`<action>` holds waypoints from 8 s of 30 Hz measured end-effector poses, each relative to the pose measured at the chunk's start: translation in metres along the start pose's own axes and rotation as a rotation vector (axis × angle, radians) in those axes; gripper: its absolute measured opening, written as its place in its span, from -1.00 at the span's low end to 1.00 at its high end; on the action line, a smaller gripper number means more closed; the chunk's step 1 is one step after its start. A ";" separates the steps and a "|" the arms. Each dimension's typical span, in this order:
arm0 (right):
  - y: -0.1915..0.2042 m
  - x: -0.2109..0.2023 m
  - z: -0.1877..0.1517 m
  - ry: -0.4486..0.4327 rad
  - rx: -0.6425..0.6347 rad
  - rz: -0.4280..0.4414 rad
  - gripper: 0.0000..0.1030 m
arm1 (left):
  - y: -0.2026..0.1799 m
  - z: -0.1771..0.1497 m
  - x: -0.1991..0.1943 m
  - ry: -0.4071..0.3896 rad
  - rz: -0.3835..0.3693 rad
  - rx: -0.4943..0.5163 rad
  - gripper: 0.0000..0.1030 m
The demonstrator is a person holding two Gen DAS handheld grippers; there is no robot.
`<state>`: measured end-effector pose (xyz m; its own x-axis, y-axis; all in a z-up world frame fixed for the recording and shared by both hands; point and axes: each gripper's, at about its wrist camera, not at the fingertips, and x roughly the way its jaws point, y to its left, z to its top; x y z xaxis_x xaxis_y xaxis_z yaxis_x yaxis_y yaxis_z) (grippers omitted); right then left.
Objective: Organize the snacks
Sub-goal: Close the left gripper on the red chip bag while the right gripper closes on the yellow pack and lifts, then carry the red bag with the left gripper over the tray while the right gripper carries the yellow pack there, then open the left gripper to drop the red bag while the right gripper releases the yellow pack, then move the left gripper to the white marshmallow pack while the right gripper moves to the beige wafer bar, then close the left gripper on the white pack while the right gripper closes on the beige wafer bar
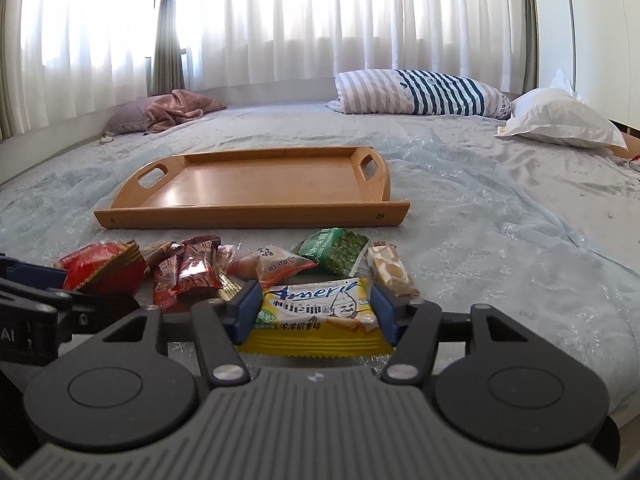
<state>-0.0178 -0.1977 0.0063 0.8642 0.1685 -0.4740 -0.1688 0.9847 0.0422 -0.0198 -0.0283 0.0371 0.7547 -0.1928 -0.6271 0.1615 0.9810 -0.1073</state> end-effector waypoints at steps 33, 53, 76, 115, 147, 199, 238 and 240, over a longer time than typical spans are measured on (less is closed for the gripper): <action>-0.004 -0.008 0.015 -0.051 0.033 -0.069 0.19 | 0.029 0.040 0.013 -0.050 0.038 -0.069 0.42; -0.022 0.075 0.094 -0.091 0.070 0.000 0.19 | 0.052 0.146 0.088 -0.056 0.085 -0.106 0.42; -0.037 0.233 0.152 0.018 0.140 0.067 0.19 | 0.092 0.224 0.238 0.028 0.174 -0.157 0.42; -0.026 0.293 0.146 0.133 0.082 0.055 0.20 | 0.093 0.222 0.311 0.094 0.267 -0.077 0.47; -0.034 0.283 0.146 0.073 0.136 0.089 0.90 | 0.102 0.219 0.295 0.118 0.318 -0.060 0.95; -0.031 0.057 0.041 -0.172 -0.012 0.045 1.00 | 0.060 0.063 0.061 -0.109 0.127 -0.078 0.99; -0.038 0.049 -0.011 -0.087 0.047 -0.159 -0.10 | 0.080 0.020 0.061 -0.043 0.231 -0.183 -0.14; -0.036 0.052 -0.011 -0.080 0.046 -0.157 -0.38 | 0.085 0.020 0.064 -0.031 0.222 -0.211 -0.29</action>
<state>0.0280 -0.2254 -0.0299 0.9135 0.0141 -0.4066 -0.0091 0.9999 0.0142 0.0546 0.0421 0.0034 0.7766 0.0292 -0.6293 -0.1424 0.9812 -0.1302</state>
